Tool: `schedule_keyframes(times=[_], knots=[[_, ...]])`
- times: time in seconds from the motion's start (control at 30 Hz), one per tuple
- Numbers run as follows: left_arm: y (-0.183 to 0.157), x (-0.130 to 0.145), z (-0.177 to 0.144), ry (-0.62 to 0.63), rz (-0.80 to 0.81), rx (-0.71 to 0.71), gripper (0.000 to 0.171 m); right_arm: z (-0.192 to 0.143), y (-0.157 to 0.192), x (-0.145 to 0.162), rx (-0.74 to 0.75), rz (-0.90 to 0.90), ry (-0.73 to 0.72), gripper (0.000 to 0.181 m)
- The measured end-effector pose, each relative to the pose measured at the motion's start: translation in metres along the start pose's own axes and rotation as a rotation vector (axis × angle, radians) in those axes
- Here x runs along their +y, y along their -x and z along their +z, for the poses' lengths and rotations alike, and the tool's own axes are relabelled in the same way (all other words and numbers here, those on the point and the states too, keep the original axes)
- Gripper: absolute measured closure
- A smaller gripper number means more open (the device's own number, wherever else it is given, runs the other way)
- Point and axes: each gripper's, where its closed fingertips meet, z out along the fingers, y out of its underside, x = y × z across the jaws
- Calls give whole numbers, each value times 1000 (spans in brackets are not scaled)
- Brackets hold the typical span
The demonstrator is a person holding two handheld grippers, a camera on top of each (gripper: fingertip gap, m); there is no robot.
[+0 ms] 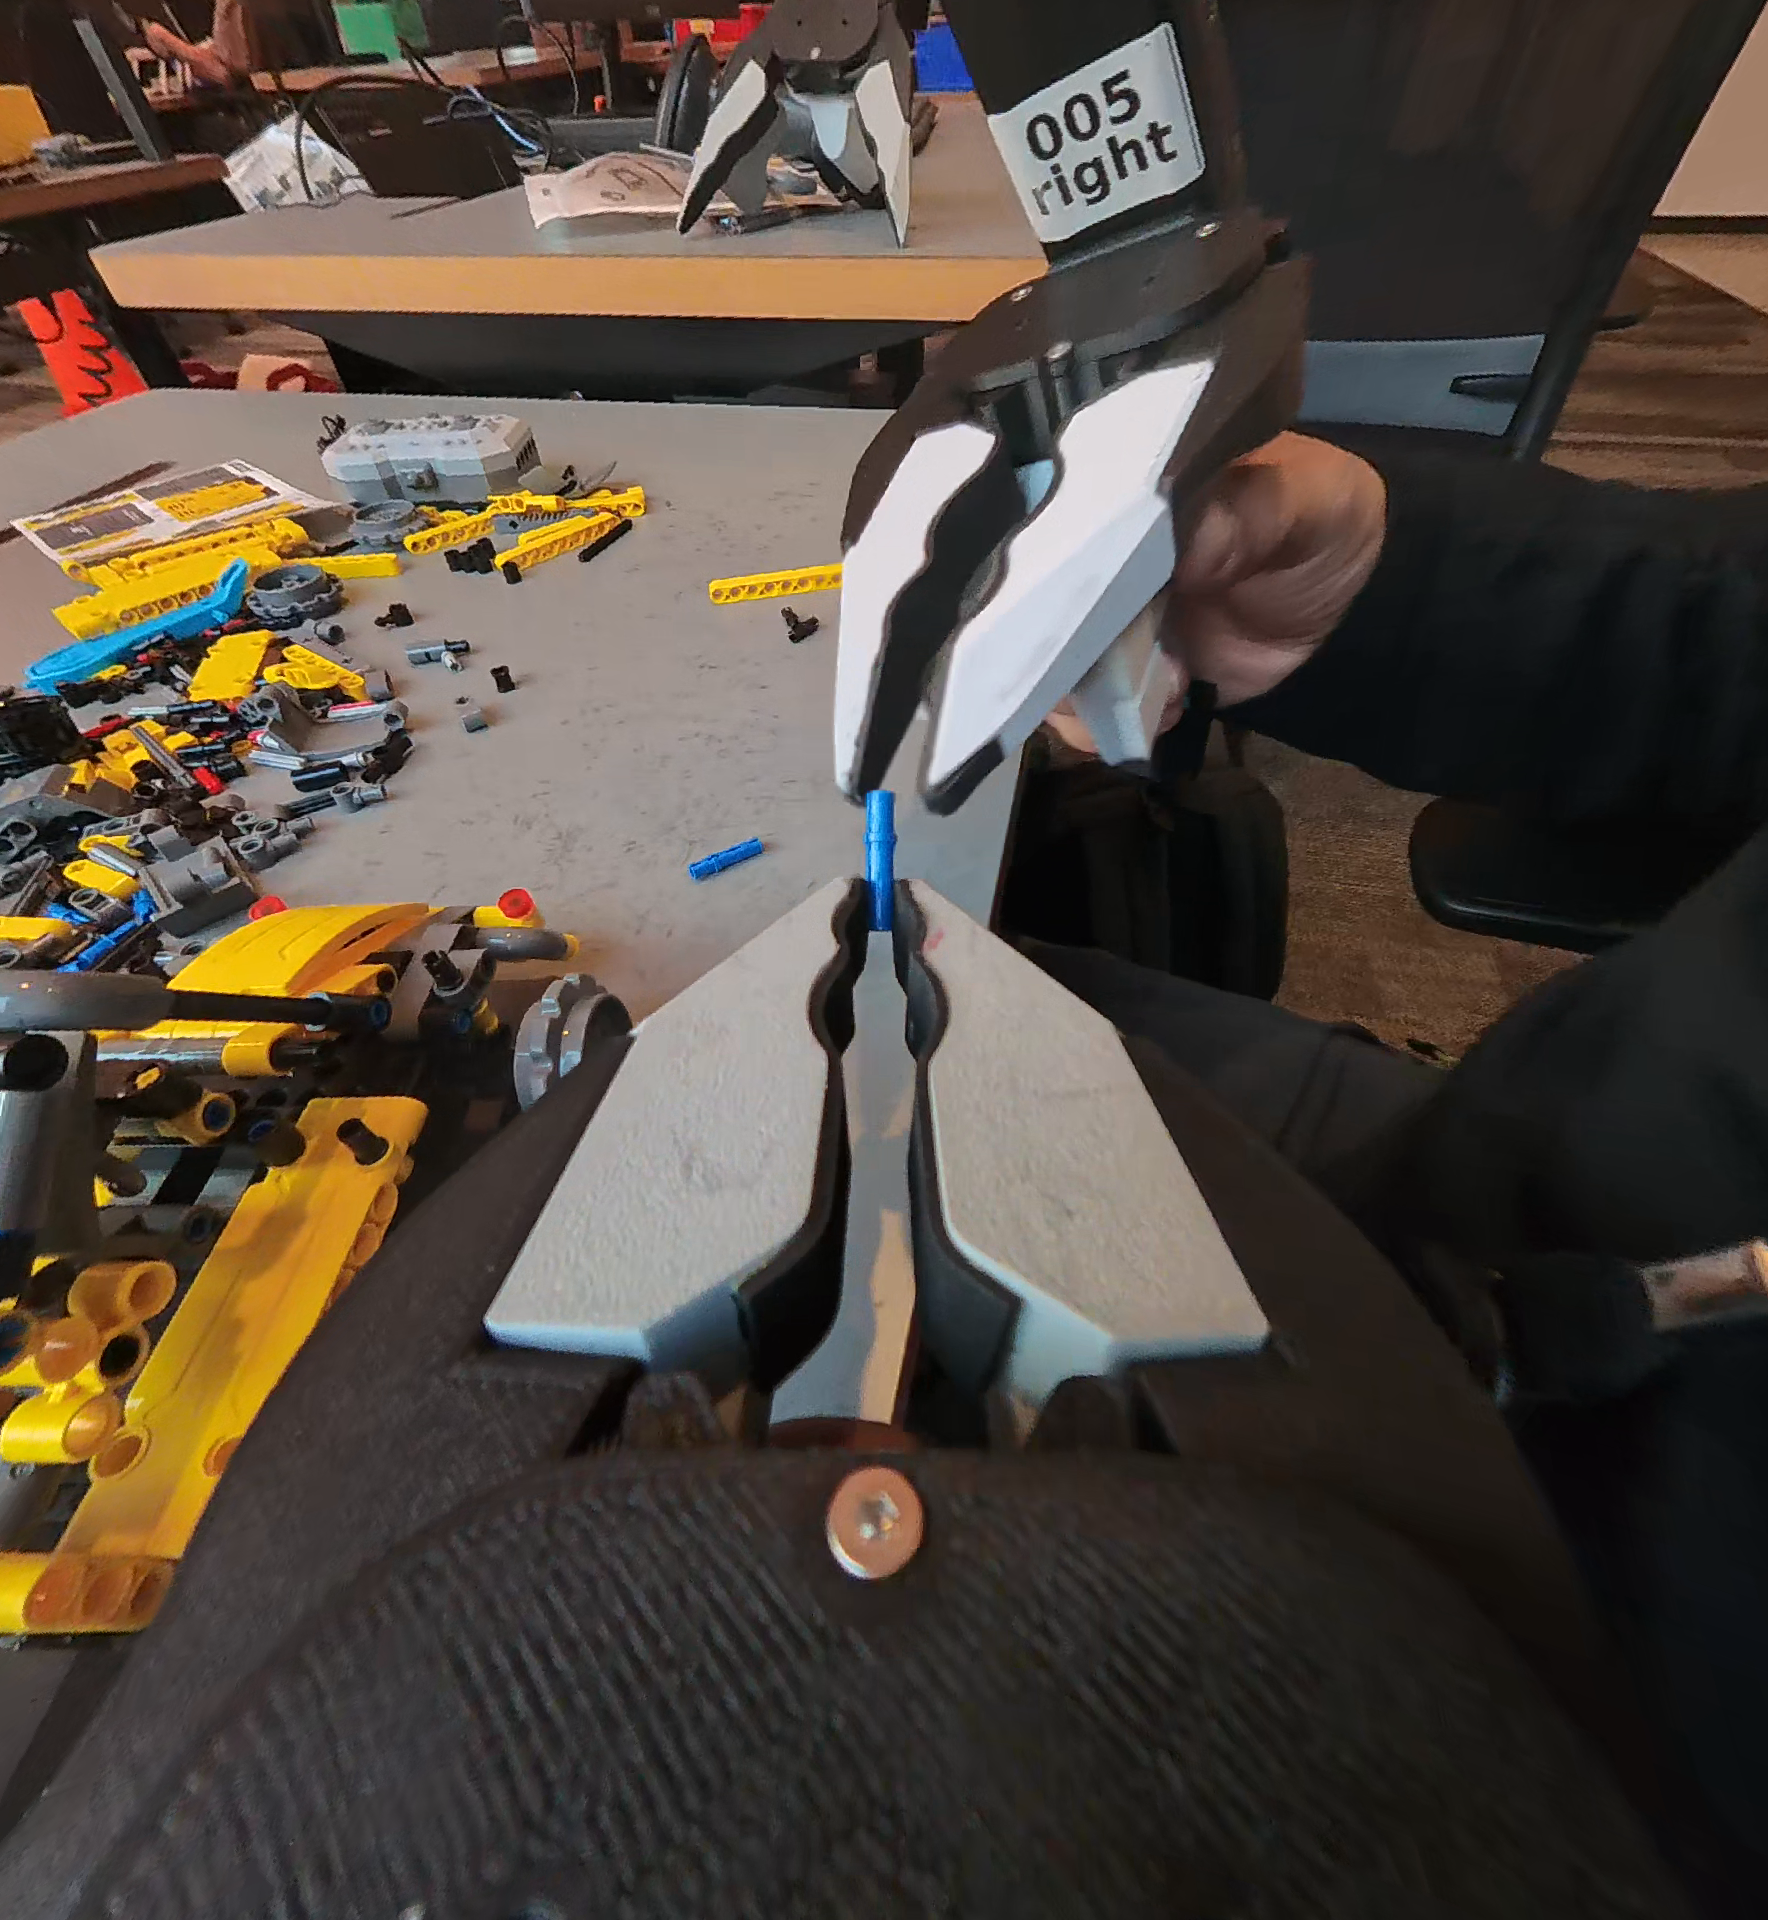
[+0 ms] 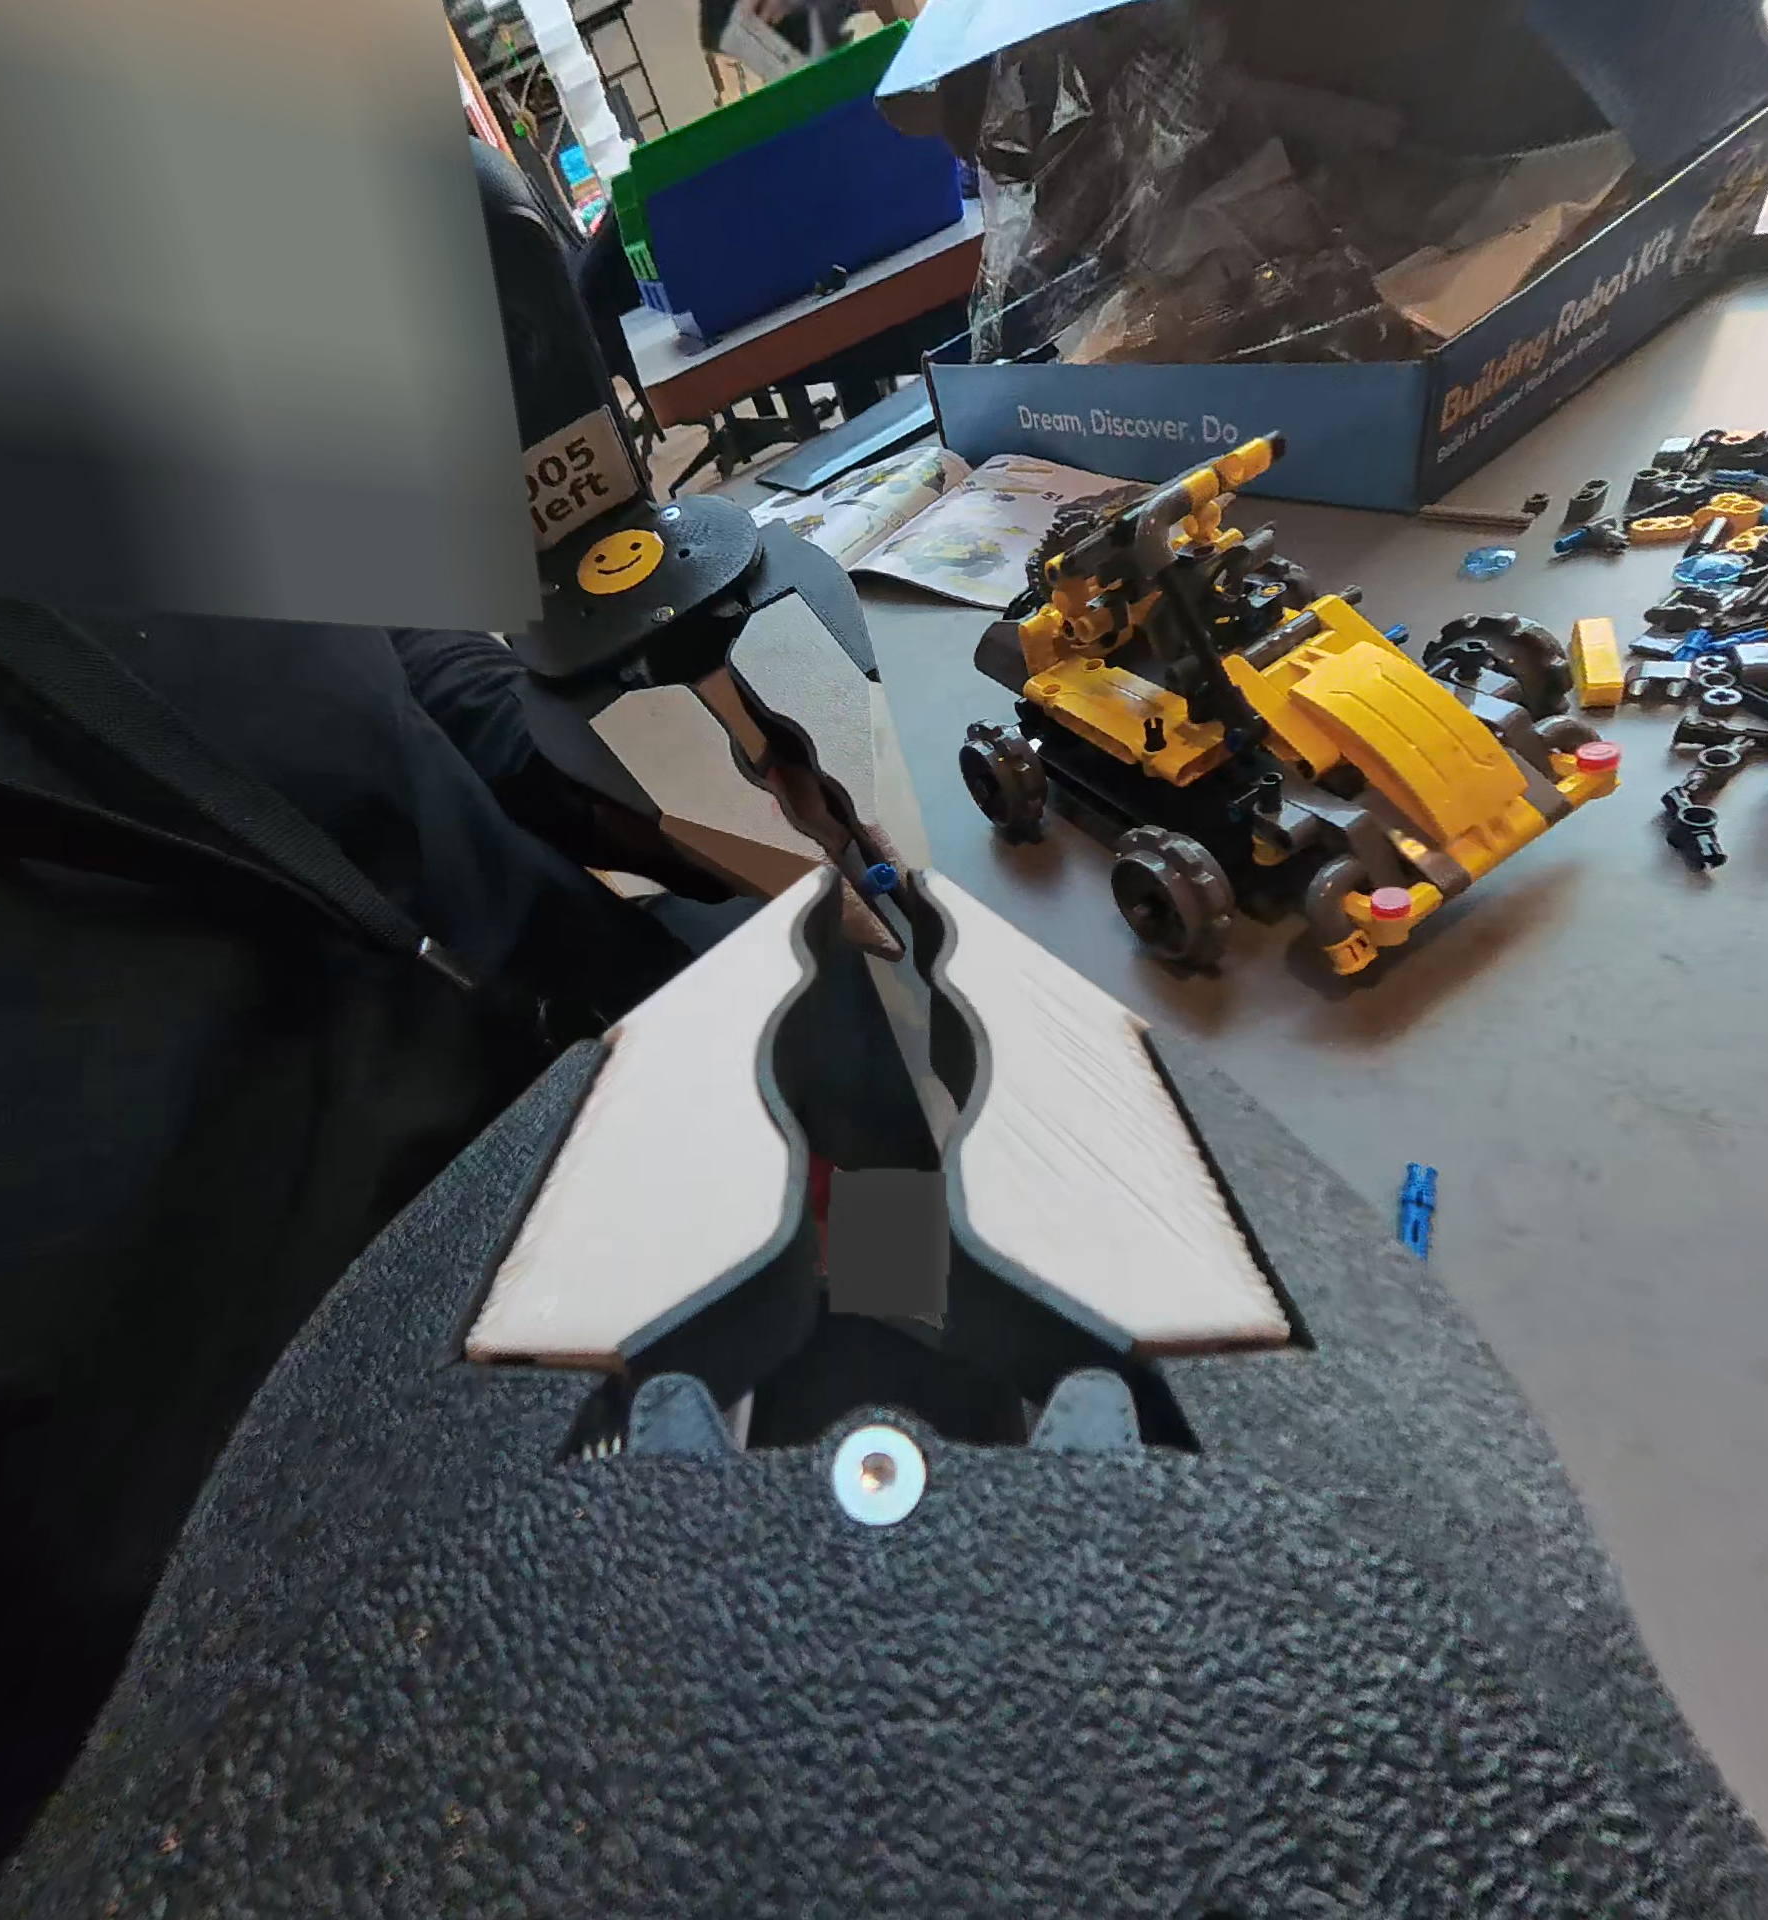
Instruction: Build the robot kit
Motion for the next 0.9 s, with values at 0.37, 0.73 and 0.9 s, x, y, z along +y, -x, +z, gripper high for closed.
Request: schedule_keyframes(times=[0.37,0.73,0.9], knots=[[-3,13,-3,77,94,-24,170,12,2,12,82,-23,72,175],[8,22,-9,110,11,-49,169,28,-4,13,142,-31,72,176],[11,27,-10,120,-5,-74,169,31,-7,14,155,-29,61,176]])
